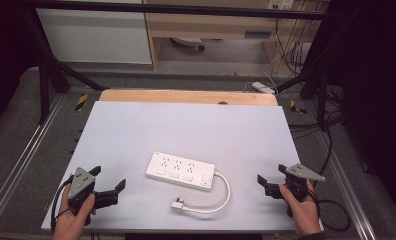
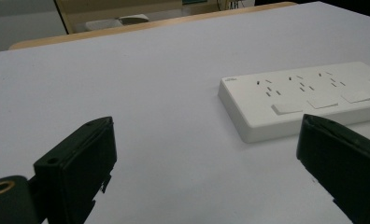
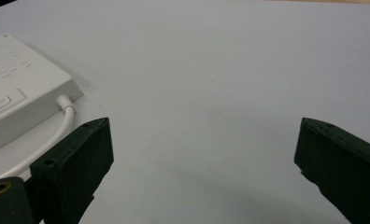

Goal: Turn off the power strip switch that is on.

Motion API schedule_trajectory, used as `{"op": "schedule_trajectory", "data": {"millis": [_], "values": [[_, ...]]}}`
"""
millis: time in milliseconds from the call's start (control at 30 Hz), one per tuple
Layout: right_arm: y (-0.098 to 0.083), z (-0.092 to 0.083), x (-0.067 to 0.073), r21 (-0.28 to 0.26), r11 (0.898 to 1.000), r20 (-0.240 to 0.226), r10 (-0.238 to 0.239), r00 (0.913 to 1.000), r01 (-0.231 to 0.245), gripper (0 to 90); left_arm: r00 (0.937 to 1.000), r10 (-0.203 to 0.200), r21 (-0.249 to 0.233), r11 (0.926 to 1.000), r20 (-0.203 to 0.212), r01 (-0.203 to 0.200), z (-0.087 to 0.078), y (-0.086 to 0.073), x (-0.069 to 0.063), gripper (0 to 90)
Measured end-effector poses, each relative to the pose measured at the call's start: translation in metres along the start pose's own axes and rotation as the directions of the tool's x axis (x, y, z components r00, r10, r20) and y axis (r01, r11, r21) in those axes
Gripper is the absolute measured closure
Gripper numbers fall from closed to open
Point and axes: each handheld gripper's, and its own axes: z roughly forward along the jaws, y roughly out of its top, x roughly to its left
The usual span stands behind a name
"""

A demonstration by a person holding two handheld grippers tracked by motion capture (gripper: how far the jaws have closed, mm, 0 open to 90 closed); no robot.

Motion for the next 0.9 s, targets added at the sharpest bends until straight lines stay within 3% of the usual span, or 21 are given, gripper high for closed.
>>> {"op": "schedule_trajectory", "data": {"millis": [500, 900], "values": [[0.005, -0.006, 0.0, -0.049, 0.999, 0.009, 0.01, 0.9999, -0.01, 4.1, 0.9999, 0.015, 0.008, 0.9999, 0.007, -0.015, 0.0, 0.0, 0.0, 4.8], [0.016, -0.012, 0.01, -0.133, 0.991, -0.035, -0.017, 0.9992, 0.012, 3.8, 0.9999, 0.014, 0.01, 0.9999, 0.007, -0.014, -0.001, -0.001, 0.0, 4.8]]}}
